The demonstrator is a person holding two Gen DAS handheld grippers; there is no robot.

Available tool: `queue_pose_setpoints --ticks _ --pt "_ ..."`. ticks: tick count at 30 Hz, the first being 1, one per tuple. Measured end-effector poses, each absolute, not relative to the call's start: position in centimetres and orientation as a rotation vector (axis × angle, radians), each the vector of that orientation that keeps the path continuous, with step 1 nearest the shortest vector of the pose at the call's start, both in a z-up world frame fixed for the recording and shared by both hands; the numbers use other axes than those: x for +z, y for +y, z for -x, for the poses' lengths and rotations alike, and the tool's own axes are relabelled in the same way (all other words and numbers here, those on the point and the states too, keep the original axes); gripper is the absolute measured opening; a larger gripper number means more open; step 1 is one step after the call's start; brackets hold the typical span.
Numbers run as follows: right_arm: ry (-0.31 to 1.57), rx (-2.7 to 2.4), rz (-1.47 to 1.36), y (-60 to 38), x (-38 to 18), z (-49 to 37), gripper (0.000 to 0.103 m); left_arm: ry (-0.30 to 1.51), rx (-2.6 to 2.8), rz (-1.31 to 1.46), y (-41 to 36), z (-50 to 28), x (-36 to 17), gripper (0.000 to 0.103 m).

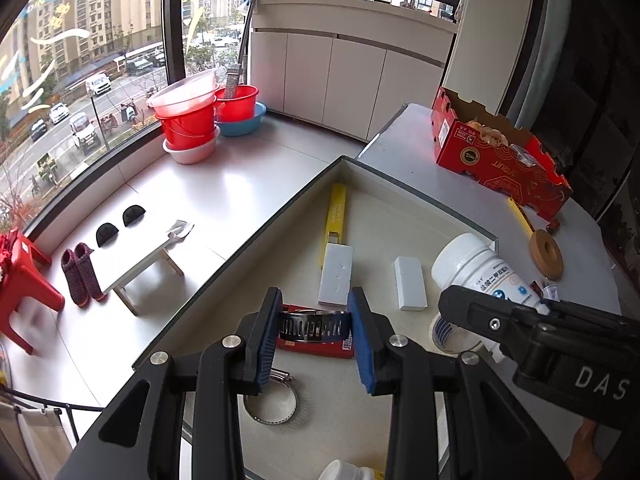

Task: Organize rigid objects
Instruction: 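Open both grippers to drop the hose clamp and bottle into the tray, then move both tools back over the table toward the remaining objects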

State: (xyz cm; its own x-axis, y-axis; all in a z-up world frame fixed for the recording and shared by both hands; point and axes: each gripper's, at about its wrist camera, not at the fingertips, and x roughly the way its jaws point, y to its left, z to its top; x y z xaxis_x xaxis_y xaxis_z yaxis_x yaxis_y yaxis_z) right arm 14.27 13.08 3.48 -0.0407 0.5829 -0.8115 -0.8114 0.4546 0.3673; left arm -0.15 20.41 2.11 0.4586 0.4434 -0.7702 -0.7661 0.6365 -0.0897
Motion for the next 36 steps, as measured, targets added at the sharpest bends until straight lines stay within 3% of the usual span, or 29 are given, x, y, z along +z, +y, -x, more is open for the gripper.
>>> queue_pose_setpoints --ticks 17,19,20,21,23,29,36 --pt "1.131 1.114 0.299 15.9 1.5 -14.7 0.042 0.845 0.765 0.469 21.4 -1.8 -0.3 0.037" --pt "1.103 1.107 0.306 15.8 1.8 -14.6 0.043 0.844 0.754 0.450 21.2 -1.9 -0.3 0.050" --pt "1.087 1.104 0.301 15.7 2.0 -14.7 0.052 0.841 0.751 0.436 21.0 -1.9 -0.2 0.072" --pt "1.070 1.101 0.294 15.6 2.2 -14.8 0.070 0.833 0.755 0.423 20.8 -1.8 0.0 0.086" --pt "1.032 1.098 0.265 15.0 2.8 -14.9 0.088 0.818 0.755 0.404 20.4 -1.6 0.4 0.086" --pt "1.028 1.082 0.240 13.1 3.2 -15.3 0.088 0.846 0.732 0.415 19.8 -1.6 0.6 0.103" --pt "1.016 0.951 0.157 6.1 2.7 -16.8 0.088 0.830 0.719 0.395 17.9 -1.1 2.2 0.102"
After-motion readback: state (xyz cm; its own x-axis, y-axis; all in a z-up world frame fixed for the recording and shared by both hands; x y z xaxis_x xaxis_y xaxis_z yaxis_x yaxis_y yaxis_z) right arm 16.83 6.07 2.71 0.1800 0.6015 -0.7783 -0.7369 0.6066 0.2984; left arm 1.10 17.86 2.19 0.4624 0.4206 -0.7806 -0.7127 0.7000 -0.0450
